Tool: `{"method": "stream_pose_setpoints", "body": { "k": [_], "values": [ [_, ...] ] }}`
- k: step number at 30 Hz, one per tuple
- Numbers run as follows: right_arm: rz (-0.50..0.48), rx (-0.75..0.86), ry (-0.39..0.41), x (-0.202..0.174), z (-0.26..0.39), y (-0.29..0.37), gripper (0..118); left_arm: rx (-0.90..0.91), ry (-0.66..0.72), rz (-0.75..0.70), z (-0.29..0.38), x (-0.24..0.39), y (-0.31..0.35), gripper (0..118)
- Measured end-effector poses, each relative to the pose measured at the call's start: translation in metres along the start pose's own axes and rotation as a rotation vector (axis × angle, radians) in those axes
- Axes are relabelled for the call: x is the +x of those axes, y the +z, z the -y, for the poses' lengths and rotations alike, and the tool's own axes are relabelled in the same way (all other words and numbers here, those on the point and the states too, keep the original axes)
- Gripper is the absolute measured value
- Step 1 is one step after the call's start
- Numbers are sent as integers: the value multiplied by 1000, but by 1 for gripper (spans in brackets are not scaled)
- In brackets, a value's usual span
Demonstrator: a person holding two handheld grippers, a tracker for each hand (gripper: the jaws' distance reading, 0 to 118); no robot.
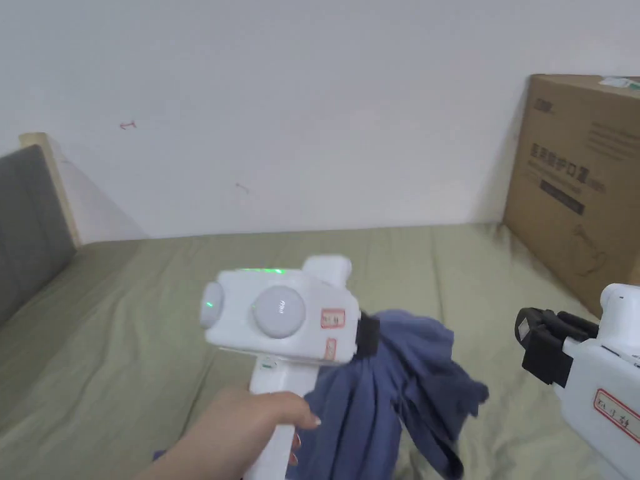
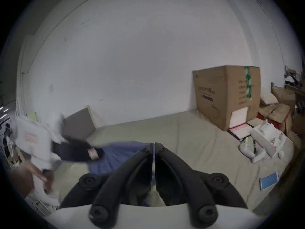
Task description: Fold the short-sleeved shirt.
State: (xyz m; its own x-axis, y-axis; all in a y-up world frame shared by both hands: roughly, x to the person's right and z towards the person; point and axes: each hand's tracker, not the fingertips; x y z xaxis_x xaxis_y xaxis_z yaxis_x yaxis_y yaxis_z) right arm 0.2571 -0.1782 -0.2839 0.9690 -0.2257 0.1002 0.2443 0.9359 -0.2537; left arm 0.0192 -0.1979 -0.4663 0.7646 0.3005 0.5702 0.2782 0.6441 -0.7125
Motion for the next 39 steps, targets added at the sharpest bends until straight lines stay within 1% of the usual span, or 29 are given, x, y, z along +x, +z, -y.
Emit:
{"method": "stream_pose_setpoints", "body": {
  "k": [1, 4, 5, 6, 7, 8, 9, 11, 14, 17, 19, 21, 23, 24, 25, 26, 27, 28, 30, 32, 33, 35, 39],
  "values": [
    [8, -16, -9, 7, 5, -2, 3, -105, 49, 9, 9, -7, -31, 4],
    [36, -80, -19, 20, 23, -13, 3, -305, 171, 13, 48, -25, -99, 5],
    [42, -107, -24, 23, 28, -16, 3, -346, 214, 19, 61, -31, -113, 11],
    [43, -129, -32, 26, 34, -20, 3, -375, 257, 26, 75, -35, -124, 32],
    [42, -148, -39, 28, 39, -23, 3, -386, 294, 55, 84, -36, -131, 72],
    [40, -165, -46, 29, 43, -26, 3, -392, 324, 90, 93, -38, -135, 103],
    [38, -178, -51, 29, 46, -28, 3, -358, 345, 132, 99, -42, -130, 100],
    [36, -189, -52, 28, 50, -32, 3, -328, 367, 155, 101, -43, -122, 100],
    [31, -194, -45, 19, 50, -35, 3, -230, 361, 119, 84, -51, -87, 100],
    [2, -162, -55, 8, 42, -31, 3, 21, 302, 76, 64, -52, -24, 100],
    [-18, -119, -43, -1, 36, -27, 3, 249, 228, -24, 61, -55, 27, 100],
    [-29, -57, -9, -12, 30, -24, 3, 481, 136, -183, 69, -51, 73, 99],
    [-30, 13, 22, -22, 25, -23, 3, 672, 78, -329, 83, -45, 106, 97],
    [-26, 61, 32, -29, 23, -24, 3, 738, 54, -386, 89, -41, 118, 91],
    [-24, 95, 43, -35, 20, -26, 3, 780, 23, -426, 94, -42, 125, 77],
    [-17, 109, 53, -42, 16, -28, 3, 808, -11, -462, 98, -40, 132, 47],
    [-14, 122, 53, -48, 13, -31, 3, 815, -56, -512, 99, -37, 138, 21],
    [-13, 147, 57, -55, 9, -32, 3, 806, -78, -574, 100, -34, 141, 3],
    [-15, 189, 77, -66, 4, -31, 3, 807, -64, -659, 105, -35, 145, 3],
    [-13, 214, 112, -76, 0, -30, 3, 804, -23, -573, 111, -40, 154, 1],
    [-5, 213, 126, -81, -1, -29, 3, 807, -13, -571, 114, -40, 155, 1],
    [-10, 217, 130, -86, -3, -25, 3, 812, -9, -596, 121, -39, 156, 0],
    [-22, 204, 138, -89, 2, -25, 3, 807, -37, -603, 128, -36, 159, 0]
  ]
}}
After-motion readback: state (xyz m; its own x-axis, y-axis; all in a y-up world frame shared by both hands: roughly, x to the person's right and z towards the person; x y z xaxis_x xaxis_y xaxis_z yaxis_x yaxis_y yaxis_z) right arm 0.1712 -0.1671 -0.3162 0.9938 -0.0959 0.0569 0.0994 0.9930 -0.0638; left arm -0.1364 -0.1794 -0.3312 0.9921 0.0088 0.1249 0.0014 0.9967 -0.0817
